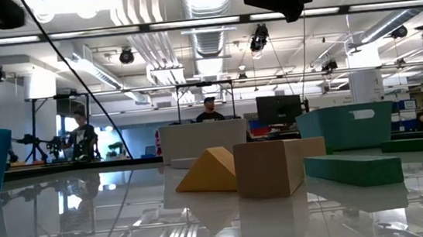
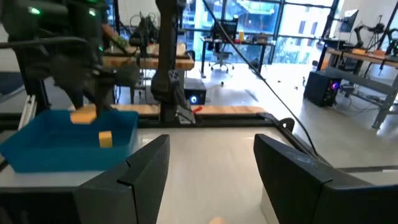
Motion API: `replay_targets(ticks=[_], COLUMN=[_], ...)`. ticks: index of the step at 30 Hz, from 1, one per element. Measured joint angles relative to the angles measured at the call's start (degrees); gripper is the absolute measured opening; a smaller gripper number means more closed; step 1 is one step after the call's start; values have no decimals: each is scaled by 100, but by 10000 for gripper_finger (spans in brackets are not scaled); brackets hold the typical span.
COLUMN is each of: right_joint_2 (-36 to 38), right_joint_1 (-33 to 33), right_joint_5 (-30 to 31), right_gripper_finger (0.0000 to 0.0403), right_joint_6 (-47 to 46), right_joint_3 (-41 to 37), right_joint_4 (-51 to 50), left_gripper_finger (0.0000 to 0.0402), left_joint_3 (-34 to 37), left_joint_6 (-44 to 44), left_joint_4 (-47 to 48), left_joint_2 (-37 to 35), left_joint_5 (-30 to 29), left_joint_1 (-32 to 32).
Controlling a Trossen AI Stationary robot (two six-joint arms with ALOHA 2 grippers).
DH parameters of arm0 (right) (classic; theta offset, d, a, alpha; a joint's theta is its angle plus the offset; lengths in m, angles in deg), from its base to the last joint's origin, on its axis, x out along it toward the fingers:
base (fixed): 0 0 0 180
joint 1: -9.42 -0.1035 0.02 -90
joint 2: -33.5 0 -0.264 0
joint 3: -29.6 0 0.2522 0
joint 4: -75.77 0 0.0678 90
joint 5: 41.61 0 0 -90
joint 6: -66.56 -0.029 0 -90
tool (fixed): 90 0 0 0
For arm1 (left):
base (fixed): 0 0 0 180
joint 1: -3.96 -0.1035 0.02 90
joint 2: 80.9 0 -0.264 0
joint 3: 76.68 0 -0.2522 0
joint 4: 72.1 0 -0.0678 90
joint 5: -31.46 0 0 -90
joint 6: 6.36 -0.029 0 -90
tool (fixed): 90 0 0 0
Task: Sort & place blocks by color
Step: Put the yellow block into the blue bin
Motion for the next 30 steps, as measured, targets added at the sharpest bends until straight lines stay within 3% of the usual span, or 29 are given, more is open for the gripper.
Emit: replay_targets(ticks=[3, 7, 13, 16, 30], right_joint_2=[-59, -139, -279, -314, -301], right_joint_1=[0, 0, 0, 0, 0], right_joint_5=[0, 0, 0, 0, -2], right_gripper_finger=[224, 224, 224, 224, 224], right_joint_6=[2, 0, -18, -18, -20], right_joint_3=[0, 0, 0, 0, 0], right_joint_4=[14, 17, 27, 17, 19], left_gripper_finger=[123, 125, 126, 126, 129], left_joint_3=[158, 479, 1036, 1191, 1196], left_joint_6=[-150, 279, 690, 688, 675], left_joint_4=[-35, -160, -1294, -1815, -1792], left_joint_2=[64, 164, 361, 543, 1263], left_joint_5=[83, 179, 400, 400, 461], left_joint_1=[445, 913, 1345, 1389, 1386])
